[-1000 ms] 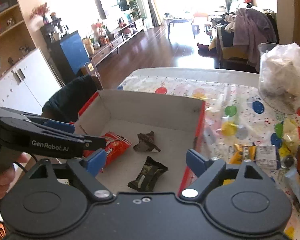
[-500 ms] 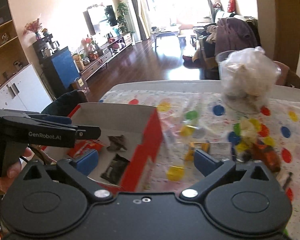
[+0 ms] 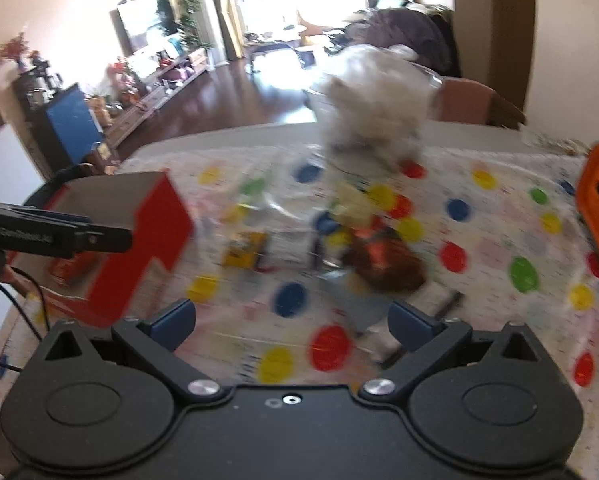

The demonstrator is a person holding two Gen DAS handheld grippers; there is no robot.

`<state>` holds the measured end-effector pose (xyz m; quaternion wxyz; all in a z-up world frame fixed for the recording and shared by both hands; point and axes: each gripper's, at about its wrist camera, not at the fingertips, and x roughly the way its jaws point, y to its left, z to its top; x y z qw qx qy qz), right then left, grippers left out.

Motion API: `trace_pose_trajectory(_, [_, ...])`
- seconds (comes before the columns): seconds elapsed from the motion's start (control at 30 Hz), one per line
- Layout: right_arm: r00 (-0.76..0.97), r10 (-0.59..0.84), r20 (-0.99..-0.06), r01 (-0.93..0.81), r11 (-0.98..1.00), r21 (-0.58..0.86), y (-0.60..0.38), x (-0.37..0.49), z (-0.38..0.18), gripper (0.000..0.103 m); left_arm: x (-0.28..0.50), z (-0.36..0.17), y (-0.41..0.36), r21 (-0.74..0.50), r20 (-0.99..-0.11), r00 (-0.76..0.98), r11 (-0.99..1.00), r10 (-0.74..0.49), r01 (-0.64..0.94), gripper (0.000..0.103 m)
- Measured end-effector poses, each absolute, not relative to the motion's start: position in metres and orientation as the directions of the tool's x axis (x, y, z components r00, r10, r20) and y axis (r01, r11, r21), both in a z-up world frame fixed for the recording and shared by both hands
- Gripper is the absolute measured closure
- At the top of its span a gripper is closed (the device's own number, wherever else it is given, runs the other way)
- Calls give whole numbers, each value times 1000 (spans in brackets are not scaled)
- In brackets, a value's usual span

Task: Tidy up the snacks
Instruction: 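Move both tools back over the remaining snacks on the table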

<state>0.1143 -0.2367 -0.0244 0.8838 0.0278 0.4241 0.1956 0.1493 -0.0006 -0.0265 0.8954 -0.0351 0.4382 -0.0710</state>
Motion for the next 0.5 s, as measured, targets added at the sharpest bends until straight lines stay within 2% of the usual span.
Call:
trace_pose_trajectory(0.3, [539,297,-788,-206,954,218,-291,146,-62,1,186,-57,-50,-102,-813,569,992,-124,70,16])
trace_pose_trajectory(0.5, [490,269,-829,-107,963,249,-307,168,-90,6,215,-79,-66,-55,-838,542,998,-62,29,16])
